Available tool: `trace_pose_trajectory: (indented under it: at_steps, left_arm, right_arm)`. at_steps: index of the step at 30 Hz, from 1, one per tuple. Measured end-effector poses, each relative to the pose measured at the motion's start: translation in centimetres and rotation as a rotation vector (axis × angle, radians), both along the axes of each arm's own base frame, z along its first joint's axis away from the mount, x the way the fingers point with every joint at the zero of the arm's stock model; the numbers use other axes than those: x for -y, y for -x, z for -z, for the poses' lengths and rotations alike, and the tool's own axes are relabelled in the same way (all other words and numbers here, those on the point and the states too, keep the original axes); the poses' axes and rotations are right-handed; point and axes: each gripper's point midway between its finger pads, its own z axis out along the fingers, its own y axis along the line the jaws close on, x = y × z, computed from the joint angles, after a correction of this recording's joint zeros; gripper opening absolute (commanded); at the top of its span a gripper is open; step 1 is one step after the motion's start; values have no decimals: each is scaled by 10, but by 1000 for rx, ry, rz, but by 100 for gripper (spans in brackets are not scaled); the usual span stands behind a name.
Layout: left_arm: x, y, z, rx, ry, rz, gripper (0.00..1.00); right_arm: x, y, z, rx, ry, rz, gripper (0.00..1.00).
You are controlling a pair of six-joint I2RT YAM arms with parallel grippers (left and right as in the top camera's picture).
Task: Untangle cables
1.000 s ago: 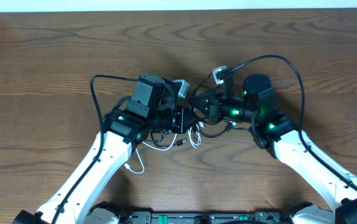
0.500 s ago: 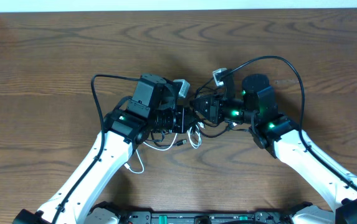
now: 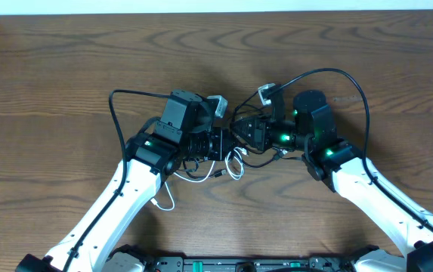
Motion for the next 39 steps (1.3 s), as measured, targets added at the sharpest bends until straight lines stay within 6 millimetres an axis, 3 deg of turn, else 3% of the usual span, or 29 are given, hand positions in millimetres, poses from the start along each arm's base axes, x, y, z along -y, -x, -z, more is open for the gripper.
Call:
trace_pose_trajectory:
  at_steps: [4, 14, 20, 23, 28, 34, 39]
  left_arm:
    - [-1, -1, 0, 2, -4, -4, 7]
    - [2, 2, -1, -6, 14, 12, 8]
    - [5, 5, -3, -16, 34, 29, 7]
    - [5, 5, -3, -16, 34, 29, 8]
    - [5, 6, -3, -22, 31, 29, 8]
    - [5, 5, -3, -16, 34, 29, 8]
    - [5, 5, -4, -14, 35, 28, 8]
  right_arm:
    - [0, 0, 0, 1, 0, 0, 17]
    - [0, -1, -1, 5, -3, 0, 16]
    - [-1, 0, -2, 5, -5, -2, 2]
    - [-1, 1, -2, 3, -9, -9, 1]
    - [1, 4, 5, -40, 14, -7, 1]
    - [22, 4, 31, -147, 96, 65, 1]
    - [29, -1, 34, -151, 110, 97, 1]
